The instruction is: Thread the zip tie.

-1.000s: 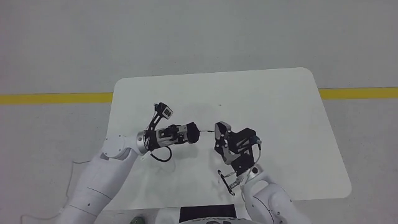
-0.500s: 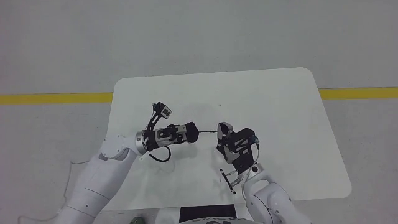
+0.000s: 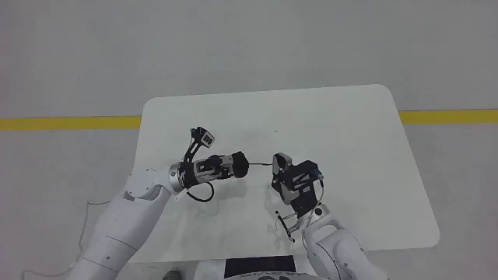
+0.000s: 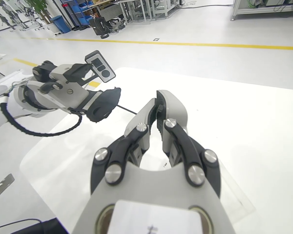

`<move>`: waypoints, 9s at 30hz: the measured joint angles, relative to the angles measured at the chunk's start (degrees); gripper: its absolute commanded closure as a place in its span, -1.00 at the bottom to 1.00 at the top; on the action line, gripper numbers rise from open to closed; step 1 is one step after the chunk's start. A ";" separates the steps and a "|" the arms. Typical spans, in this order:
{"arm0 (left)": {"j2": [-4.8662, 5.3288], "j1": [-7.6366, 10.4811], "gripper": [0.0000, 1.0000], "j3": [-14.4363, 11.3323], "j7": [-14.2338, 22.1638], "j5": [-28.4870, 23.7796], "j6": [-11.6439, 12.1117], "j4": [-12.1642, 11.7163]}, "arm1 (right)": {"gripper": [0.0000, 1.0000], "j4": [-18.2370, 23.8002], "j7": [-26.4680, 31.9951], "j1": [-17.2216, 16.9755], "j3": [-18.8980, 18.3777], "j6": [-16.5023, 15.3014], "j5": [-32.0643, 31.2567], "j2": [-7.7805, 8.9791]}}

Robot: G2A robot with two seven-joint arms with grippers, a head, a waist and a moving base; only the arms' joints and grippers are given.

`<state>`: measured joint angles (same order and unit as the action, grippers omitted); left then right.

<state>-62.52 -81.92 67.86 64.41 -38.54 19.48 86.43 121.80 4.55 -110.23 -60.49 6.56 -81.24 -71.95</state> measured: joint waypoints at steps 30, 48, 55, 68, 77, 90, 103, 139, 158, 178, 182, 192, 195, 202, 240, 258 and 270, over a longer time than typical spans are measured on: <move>-0.15 0.98 0.36 -2.14 -0.10 1.15 0.00 -0.68 | 1.00 1.37 -0.22 0.39 2.87 -0.92 -2.24 0.15; 0.17 1.75 0.52 -3.22 -0.68 1.42 0.00 -1.70 | 1.00 1.60 -0.05 0.56 3.33 -1.59 -2.32 0.35; 0.26 1.95 0.58 -3.62 -0.85 1.26 0.00 -1.73 | 1.00 1.66 0.16 0.78 4.06 -2.09 -2.48 0.39; 0.49 2.02 0.96 -4.05 -0.92 1.22 0.00 -1.77 | 1.00 1.57 -0.15 0.60 4.24 -1.65 -2.57 0.54; 0.70 2.08 1.00 -4.30 -1.18 1.07 0.00 -1.76 | 1.00 1.58 -0.14 0.61 4.24 -1.38 -2.31 0.63; 0.90 2.24 1.00 -5.18 -0.76 0.94 -0.21 -1.80 | 1.00 1.20 -0.55 0.88 4.79 -1.51 -1.28 0.65; 0.87 2.48 1.00 -5.31 -2.25 -0.26 0.00 -1.75 | -1.00 1.22 -0.52 0.96 5.23 -0.37 -1.31 0.68; -0.88 -0.54 1.00 -3.82 -0.59 -31.12 -11.58 -4.00 | -1.00 -9.88 -26.23 15.10 11.67 12.98 -8.71 12.72; -2.03 0.06 1.00 -6.30 -2.12 -36.20 -14.66 -3.34 | -1.00 -15.38 -31.50 24.35 16.47 12.92 -8.71 17.57; -3.07 1.15 1.00 -7.95 -4.13 -34.55 -11.60 -2.10 | -1.00 -15.96 -32.39 28.25 20.89 12.82 -8.71 18.81; -3.38 1.55 1.00 -8.45 -4.78 -34.48 -11.58 -2.69 | -0.06 -16.09 -32.40 28.68 21.30 12.94 -8.71 18.57; -4.05 1.77 1.00 -9.00 -4.44 -36.14 -11.51 -3.64 | 0.20 -16.31 -32.11 28.50 21.68 12.92 -8.71 17.77; -4.15 1.78 1.00 -9.09 -4.27 -36.52 -11.72 -3.75 | 0.20 -16.43 -31.93 28.55 21.89 12.92 -8.71 17.51; -4.15 1.77 1.00 -9.08 -4.28 -36.50 -11.71 -3.75 | 0.24 -16.82 -31.64 29.09 23.02 12.92 -8.71 16.93; -4.74 1.36 1.00 -9.09 -6.11 -36.10 -12.52 -2.74 | 0.52 -17.72 -29.13 29.86 23.10 12.92 -8.71 14.37; -4.74 1.36 1.00 -9.09 -6.11 -36.10 -12.52 -2.74 | 0.76 -18.18 -26.99 30.36 22.59 12.92 -8.71 13.05; -4.74 1.36 1.00 -9.09 -6.11 -36.10 -12.52 -2.74 | 1.00 -18.26 -26.83 29.94 21.88 12.92 -8.71 12.76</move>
<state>-67.26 -80.56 58.77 58.30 -74.64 6.96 83.68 103.54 -22.28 -80.29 -38.61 19.48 -89.95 -59.19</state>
